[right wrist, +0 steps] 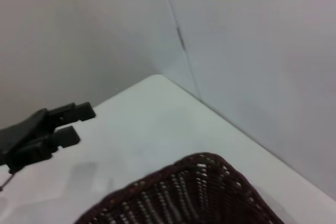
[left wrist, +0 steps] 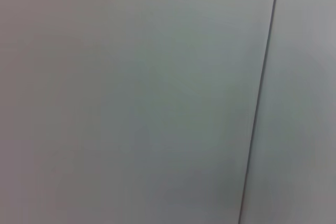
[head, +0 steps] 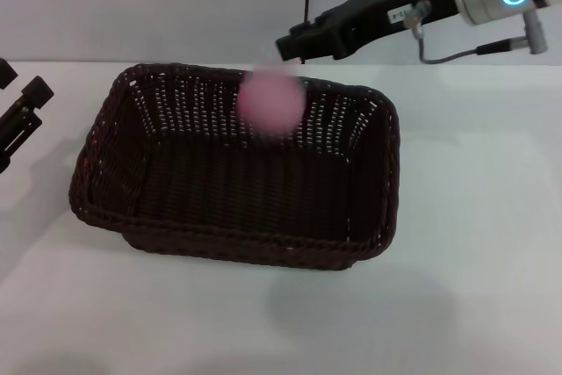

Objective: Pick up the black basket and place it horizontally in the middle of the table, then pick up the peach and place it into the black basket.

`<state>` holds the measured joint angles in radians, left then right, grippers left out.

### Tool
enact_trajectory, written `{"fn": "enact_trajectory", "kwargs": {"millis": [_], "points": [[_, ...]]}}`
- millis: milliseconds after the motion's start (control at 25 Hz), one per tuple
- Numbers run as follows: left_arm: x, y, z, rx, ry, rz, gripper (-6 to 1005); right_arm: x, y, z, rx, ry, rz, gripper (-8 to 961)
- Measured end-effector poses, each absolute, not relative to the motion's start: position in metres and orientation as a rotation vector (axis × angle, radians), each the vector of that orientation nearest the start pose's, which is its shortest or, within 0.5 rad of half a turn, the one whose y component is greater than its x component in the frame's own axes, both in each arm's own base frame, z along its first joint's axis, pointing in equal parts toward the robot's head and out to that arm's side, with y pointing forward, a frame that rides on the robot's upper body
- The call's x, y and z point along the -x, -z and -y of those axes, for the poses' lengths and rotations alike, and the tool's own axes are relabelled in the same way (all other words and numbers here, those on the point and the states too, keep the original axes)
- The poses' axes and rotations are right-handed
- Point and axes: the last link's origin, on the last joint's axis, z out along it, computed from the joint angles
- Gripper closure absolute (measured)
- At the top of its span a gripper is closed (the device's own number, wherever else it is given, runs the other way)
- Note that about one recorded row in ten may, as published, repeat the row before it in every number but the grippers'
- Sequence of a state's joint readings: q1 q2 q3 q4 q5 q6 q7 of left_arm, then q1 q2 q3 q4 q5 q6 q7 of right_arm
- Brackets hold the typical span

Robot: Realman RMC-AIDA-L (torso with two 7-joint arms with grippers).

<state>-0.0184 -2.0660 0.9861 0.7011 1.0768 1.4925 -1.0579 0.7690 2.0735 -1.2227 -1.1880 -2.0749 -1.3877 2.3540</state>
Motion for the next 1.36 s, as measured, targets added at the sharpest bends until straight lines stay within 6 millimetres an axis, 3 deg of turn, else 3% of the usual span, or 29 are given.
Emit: {"fn": "enact_trajectory", "kwargs": {"millis": [160, 280, 440, 680, 760, 880, 960, 1080, 1200, 1360], "points": [[0.332, -0.061, -0.236, 1.980, 1.054, 0.551, 408, -0.082, 0.002, -0.392, 2.844, -0.357, -0.736, 575], [0.335, -0.063, -0.230, 1.966, 1.047, 0.520, 408, -0.086, -0.003, -0.390, 2.830, -0.377, -0.734, 518], [0.346, -0.067, -0.220, 1.902, 1.043, 0.522, 408, -0.112, -0.022, -0.380, 2.729, -0.512, -0.724, 441], [0.360, -0.074, -0.198, 1.757, 1.008, 0.418, 408, -0.191, -0.054, -0.341, 2.376, -1.070, -0.610, 323], [0.372, -0.079, -0.178, 1.595, 0.972, 0.369, 408, -0.221, -0.061, -0.329, 2.162, -1.280, -0.528, 277], [0.374, -0.079, -0.171, 1.536, 0.958, 0.356, 408, -0.263, -0.059, -0.305, 1.839, -1.447, -0.437, 231], [0.378, -0.073, -0.162, 1.434, 0.931, 0.360, 408, -0.283, -0.050, -0.289, 1.675, -1.444, -0.403, 231], [0.378, -0.068, -0.162, 1.403, 0.915, 0.366, 408, -0.293, -0.036, -0.274, 1.579, -1.373, -0.363, 231], [0.377, -0.060, -0.163, 1.383, 0.874, 0.357, 408, -0.293, -0.021, -0.275, 1.600, -1.317, -0.389, 231], [0.375, -0.056, -0.163, 1.316, 0.895, 0.381, 408, -0.293, -0.019, -0.280, 1.606, -1.303, -0.406, 231]]}}
